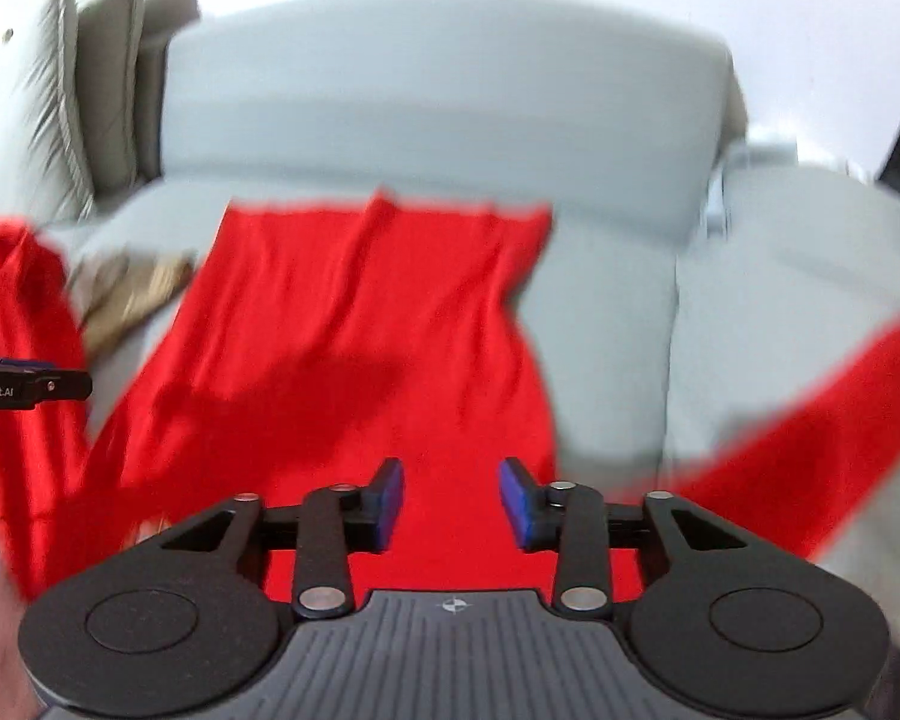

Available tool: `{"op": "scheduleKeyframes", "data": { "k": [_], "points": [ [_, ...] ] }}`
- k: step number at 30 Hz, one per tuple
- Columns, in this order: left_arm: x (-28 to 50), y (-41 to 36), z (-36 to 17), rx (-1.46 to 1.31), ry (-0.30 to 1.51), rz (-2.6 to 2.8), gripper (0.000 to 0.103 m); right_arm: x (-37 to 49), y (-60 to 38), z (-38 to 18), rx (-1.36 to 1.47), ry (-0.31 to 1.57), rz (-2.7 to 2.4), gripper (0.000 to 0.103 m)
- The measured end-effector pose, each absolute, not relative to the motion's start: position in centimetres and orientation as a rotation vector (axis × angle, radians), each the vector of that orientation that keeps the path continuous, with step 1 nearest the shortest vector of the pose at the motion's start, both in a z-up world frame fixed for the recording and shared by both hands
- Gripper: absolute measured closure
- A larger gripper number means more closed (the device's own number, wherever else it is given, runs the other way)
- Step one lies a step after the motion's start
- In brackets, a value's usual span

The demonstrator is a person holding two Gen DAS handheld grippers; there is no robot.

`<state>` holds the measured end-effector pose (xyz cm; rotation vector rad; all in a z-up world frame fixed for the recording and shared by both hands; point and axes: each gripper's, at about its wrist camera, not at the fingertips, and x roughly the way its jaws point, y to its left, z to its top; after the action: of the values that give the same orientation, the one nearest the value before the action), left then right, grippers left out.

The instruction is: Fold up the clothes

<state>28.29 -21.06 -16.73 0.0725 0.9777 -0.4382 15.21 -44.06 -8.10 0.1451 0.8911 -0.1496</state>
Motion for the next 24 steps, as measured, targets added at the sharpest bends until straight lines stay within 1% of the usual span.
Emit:
{"op": "scheduleKeyframes", "data": {
  "k": [3, 4, 6, 11, 15, 17, 19, 20, 21, 22, 23, 24],
  "points": [
    [34.0, -22.5, -17.9, 0.079, 0.951, -0.388, 0.039, 20.1, -46.4, -9.4, 0.162, 0.859, -0.165, 0.055],
    [35.9, -23.0, -18.4, 0.086, 0.947, -0.370, 0.039, 21.7, -47.3, -10.0, 0.166, 0.856, -0.178, 0.055],
    [39.3, -24.0, -19.4, 0.101, 0.942, -0.335, 0.035, 25.0, -49.1, -11.3, 0.173, 0.851, -0.205, 0.055],
    [45.9, -25.7, -23.2, 0.158, 0.943, -0.256, 0.034, 31.2, -53.1, -15.5, 0.237, 0.864, -0.264, 0.055],
    [48.3, -26.5, -25.3, 0.192, 0.930, -0.265, 0.034, 34.5, -55.1, -18.1, 0.259, 0.858, -0.281, 0.056],
    [49.2, -27.2, -26.2, 0.252, 0.908, -0.285, 0.035, 36.1, -55.6, -19.3, 0.238, 0.851, -0.276, 0.057],
    [49.9, -27.7, -27.0, 0.295, 0.901, -0.301, 0.039, 37.2, -56.0, -20.2, 0.211, 0.867, -0.273, 0.057],
    [50.3, -28.0, -27.4, 0.313, 0.898, -0.315, 0.043, 37.7, -56.2, -20.6, 0.206, 0.883, -0.272, 0.057],
    [50.5, -28.3, -27.6, 0.324, 0.891, -0.340, 0.059, 37.9, -56.2, -20.9, 0.192, 0.896, -0.251, 0.062],
    [50.5, -28.6, -27.8, 0.333, 0.883, -0.371, 0.072, 38.1, -56.1, -21.3, 0.176, 0.908, -0.226, 0.076],
    [50.6, -29.1, -27.9, 0.354, 0.876, -0.407, 0.097, 38.3, -56.1, -21.6, 0.160, 0.919, -0.202, 0.087],
    [50.5, -29.6, -27.9, 0.386, 0.863, -0.425, 0.100, 38.4, -55.5, -21.3, 0.108, 0.916, -0.176, 0.097]
  ]
}}
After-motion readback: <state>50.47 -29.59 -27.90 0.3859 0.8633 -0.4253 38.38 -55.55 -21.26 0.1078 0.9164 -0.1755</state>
